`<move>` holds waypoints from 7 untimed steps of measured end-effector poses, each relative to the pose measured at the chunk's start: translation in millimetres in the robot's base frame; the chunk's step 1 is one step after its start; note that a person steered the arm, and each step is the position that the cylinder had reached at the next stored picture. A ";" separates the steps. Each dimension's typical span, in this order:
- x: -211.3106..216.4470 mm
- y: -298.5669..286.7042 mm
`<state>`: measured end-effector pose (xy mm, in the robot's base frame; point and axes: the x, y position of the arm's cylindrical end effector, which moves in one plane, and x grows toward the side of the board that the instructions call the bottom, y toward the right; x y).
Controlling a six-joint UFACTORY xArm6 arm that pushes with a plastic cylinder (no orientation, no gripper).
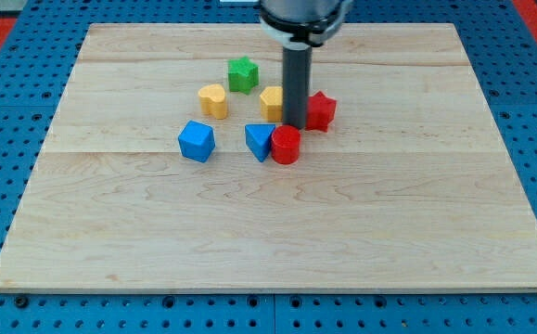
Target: Push the red star towards the top right
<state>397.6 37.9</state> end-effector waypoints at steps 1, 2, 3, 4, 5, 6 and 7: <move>0.0 -2.7; -13.2 2.6; -20.3 18.0; -18.0 25.6; -6.1 25.6; -6.1 33.2; -6.1 33.2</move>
<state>391.5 71.1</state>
